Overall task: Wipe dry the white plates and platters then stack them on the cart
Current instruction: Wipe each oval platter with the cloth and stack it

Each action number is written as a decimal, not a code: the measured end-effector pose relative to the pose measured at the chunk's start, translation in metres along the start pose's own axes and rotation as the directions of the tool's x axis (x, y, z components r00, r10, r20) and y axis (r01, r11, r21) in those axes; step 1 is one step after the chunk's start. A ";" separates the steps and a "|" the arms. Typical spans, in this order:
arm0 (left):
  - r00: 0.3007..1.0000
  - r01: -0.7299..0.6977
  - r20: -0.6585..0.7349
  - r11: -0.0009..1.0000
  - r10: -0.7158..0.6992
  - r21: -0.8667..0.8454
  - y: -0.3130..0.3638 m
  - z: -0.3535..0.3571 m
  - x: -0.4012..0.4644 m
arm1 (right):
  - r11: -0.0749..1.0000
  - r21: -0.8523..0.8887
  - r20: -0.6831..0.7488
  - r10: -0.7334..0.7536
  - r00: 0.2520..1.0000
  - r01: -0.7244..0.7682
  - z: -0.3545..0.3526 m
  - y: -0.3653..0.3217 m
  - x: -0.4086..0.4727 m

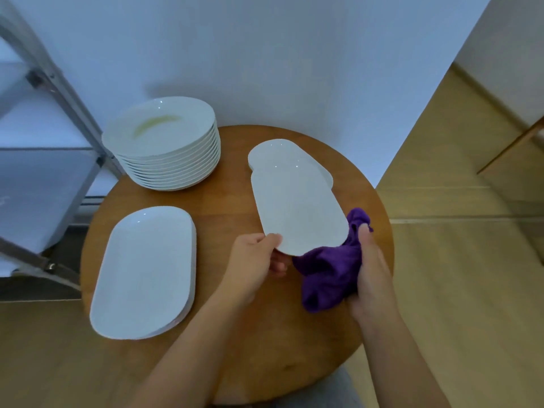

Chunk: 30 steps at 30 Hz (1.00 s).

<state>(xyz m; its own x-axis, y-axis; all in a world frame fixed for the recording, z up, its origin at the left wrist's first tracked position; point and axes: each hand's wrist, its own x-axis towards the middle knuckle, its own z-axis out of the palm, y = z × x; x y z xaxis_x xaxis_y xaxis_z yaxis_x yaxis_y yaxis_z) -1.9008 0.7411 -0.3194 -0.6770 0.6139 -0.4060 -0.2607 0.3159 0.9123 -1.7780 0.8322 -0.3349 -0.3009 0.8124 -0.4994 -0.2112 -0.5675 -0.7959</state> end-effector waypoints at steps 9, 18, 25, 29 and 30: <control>0.999 -0.037 -0.020 0.987 0.041 0.158 -0.015 -0.049 -0.091 | 0.988 -0.073 0.215 0.147 0.965 -0.134 -0.022 -0.004 -0.079; 0.921 0.384 0.324 0.633 -0.214 -0.672 0.001 -0.124 -0.103 | 0.874 -0.424 0.175 0.335 0.926 -0.236 -0.018 -0.012 -0.118; 0.984 0.174 0.118 0.573 -0.134 -0.801 -0.017 -0.114 -0.124 | 0.481 -0.729 0.158 -0.574 0.803 0.487 -0.007 -0.007 -0.132; 0.991 0.127 0.069 0.610 -0.117 -0.782 -0.016 -0.088 -0.135 | 0.039 -0.907 0.317 -0.593 0.740 0.419 0.015 0.012 -0.135; 0.991 0.111 0.043 0.616 -0.125 -0.780 -0.016 -0.082 -0.137 | -0.016 -0.933 0.308 -0.554 0.774 0.359 0.022 0.016 -0.135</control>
<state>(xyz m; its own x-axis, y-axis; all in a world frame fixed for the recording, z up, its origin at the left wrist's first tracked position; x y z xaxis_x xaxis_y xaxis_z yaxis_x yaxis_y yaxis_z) -1.8604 0.5924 -0.2739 -0.6092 0.6000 -0.5186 -0.7725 -0.3013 0.5589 -1.7614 0.7101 -0.2724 -0.4018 0.9016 0.1600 0.7629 0.4263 -0.4861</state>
